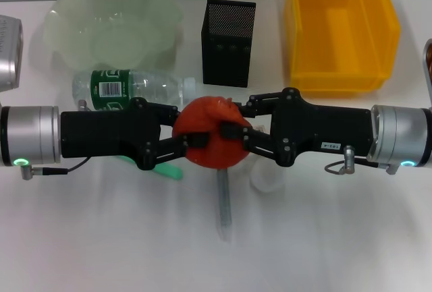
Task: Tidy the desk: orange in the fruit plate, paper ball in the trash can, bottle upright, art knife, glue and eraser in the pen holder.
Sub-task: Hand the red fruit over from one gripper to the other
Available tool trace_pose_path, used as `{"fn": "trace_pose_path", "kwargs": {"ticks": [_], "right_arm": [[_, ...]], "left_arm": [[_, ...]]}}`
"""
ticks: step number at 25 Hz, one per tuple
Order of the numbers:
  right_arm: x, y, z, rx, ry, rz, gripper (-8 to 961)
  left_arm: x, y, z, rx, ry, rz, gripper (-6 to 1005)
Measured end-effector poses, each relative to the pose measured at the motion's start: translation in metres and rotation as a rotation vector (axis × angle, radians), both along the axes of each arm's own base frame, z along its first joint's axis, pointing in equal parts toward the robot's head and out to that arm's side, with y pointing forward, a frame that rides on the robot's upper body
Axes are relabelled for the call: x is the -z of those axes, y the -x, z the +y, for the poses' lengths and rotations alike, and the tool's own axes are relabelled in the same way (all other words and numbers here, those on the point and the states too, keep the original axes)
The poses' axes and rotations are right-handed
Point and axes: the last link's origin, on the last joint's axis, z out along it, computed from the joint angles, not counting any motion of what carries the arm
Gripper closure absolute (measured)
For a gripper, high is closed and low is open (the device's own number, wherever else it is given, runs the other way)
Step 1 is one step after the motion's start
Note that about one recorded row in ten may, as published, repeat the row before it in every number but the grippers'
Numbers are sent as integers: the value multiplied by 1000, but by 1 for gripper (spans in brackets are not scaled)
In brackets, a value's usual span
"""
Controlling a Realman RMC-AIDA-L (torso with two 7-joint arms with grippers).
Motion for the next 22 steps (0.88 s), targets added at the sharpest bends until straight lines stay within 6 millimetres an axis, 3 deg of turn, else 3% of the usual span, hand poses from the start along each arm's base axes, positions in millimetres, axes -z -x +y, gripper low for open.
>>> {"fn": "trace_pose_path", "kwargs": {"ticks": [4,15,17,22], "right_arm": [[0,-1,1,5,-4,-5,618],[0,0,2,3,-7,-4,382],[-1,-1,2,4,-10,-6,298],[-3,-2,0,-1,-9,-3,292]], "left_arm": [[-1,0,1,0,-3,1,709],[-3,1,2,0,-6,7,780],[-3,1,2,0,-6,8,794],[-4,1,2,0,-8,6,834]]}}
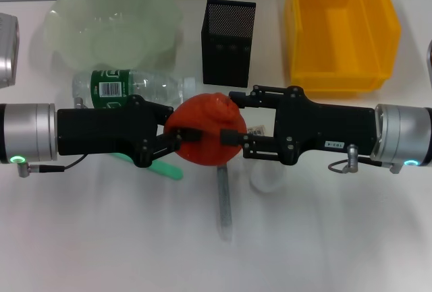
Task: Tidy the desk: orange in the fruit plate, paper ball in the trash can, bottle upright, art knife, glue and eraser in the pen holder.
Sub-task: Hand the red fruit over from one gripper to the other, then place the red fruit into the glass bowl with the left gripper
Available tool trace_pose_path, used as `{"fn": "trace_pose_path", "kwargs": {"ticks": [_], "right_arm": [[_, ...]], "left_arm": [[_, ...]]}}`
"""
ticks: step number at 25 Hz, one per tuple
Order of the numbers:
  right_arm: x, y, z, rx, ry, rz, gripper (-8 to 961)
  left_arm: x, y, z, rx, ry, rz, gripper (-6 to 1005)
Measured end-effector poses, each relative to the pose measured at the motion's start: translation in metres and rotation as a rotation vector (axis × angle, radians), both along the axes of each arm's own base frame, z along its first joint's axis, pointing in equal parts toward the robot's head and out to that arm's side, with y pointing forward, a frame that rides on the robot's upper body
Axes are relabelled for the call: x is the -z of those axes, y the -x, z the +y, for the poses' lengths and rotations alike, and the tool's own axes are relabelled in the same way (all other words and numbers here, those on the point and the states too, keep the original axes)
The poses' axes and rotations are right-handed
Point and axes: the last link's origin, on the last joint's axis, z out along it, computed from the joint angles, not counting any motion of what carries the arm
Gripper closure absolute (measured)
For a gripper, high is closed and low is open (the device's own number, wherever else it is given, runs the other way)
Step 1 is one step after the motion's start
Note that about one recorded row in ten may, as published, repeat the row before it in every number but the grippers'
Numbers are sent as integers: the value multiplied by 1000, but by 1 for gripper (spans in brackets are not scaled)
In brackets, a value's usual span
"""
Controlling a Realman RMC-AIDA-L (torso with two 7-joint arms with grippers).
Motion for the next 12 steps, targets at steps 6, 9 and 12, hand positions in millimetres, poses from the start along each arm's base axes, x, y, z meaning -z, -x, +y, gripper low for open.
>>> {"fn": "trace_pose_path", "kwargs": {"ticks": [6,9,12], "right_arm": [[-7,-11,-5,9,-22,-13,285],[-10,-18,-7,21,-38,-21,282],[-12,-21,-9,26,-40,-31,279]], "left_arm": [[-3,2,0,-2,-2,1,879],[-5,3,-1,-3,-3,3,896],[-7,5,0,-9,-2,4,908]]}}
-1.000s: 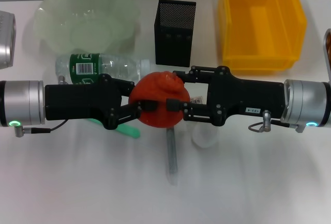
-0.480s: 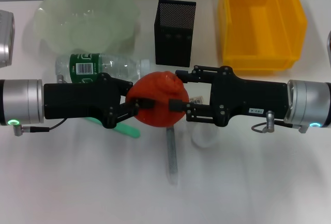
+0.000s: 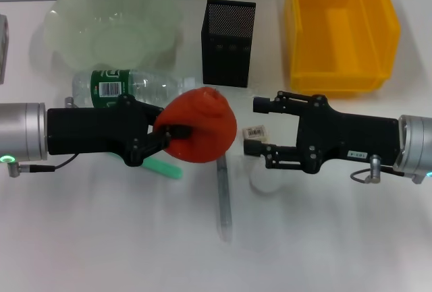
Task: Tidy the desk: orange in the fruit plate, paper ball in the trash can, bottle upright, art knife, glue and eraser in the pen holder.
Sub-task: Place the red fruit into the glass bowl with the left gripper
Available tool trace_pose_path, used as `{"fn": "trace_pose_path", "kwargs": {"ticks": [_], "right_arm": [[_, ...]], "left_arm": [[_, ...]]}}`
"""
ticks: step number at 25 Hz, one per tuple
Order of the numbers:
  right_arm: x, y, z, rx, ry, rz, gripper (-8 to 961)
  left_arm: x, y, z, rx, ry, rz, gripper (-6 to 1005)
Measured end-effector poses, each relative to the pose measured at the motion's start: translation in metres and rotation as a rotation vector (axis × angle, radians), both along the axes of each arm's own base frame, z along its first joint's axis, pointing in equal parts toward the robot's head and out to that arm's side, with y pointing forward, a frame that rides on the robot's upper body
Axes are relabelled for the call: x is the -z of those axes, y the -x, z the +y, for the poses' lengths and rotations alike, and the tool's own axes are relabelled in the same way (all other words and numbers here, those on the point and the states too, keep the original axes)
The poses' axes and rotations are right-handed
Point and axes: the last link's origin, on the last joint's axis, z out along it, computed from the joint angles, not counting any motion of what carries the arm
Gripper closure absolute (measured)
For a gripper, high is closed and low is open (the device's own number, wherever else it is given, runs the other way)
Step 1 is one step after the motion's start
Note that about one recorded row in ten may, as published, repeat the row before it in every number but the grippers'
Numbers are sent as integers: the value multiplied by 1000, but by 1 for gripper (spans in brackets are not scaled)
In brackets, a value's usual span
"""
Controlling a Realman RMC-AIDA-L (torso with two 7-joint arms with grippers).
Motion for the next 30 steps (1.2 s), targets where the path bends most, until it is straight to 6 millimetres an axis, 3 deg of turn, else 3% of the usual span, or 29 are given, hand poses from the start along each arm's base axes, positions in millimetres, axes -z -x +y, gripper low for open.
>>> {"fn": "trace_pose_path", "kwargs": {"ticks": [5,10,30], "right_arm": [[2,-5,0,18,6,-35,273],[-2,-14,-1,42,-19,-50,142],[-1,-28,-5,79,-33,-102,136]], "left_arm": [[-1,0,0,0,-2,1,929],[-5,1,1,2,-6,6,940],[-11,1,2,1,-8,6,941]]}}
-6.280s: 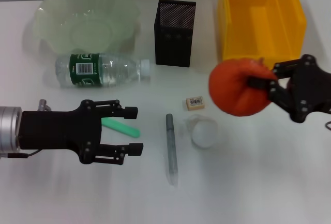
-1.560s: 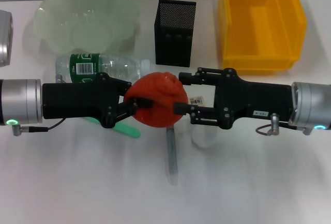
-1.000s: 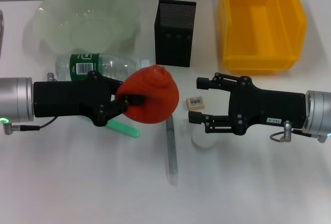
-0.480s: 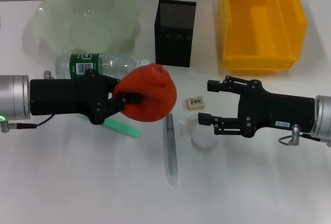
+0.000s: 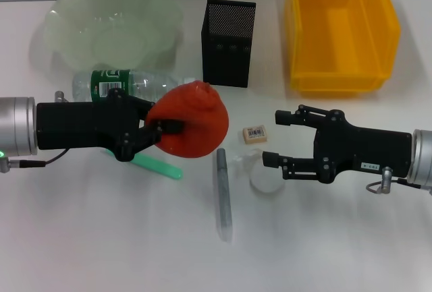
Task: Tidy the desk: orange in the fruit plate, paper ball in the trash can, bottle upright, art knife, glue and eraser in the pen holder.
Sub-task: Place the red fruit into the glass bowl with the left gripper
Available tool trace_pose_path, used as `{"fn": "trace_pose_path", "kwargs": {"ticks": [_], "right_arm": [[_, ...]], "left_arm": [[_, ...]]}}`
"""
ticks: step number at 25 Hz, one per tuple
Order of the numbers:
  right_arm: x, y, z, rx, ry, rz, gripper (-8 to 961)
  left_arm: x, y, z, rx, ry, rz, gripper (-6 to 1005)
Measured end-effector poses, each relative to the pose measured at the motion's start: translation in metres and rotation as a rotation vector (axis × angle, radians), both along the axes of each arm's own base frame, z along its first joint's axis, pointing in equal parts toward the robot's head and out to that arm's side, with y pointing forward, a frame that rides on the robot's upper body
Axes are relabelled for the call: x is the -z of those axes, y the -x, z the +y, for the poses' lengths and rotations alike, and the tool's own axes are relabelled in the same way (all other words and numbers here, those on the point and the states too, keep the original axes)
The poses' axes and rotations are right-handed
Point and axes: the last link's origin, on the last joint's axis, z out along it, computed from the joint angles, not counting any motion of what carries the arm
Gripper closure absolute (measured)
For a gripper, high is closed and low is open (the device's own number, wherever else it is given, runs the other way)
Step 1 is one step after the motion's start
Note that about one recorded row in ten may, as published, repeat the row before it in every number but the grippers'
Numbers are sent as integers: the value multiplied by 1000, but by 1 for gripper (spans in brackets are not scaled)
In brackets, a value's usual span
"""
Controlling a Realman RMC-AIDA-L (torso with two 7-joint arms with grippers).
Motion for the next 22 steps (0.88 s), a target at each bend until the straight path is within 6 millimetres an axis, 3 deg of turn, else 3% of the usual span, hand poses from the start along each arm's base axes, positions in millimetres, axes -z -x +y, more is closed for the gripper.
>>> {"fn": "trace_pose_path", "kwargs": {"ticks": [22], "right_arm": [[-5,-16,4,61,-68,-49,136]], "left_arm": [[-1,0,0,-2,0,0,938]]}}
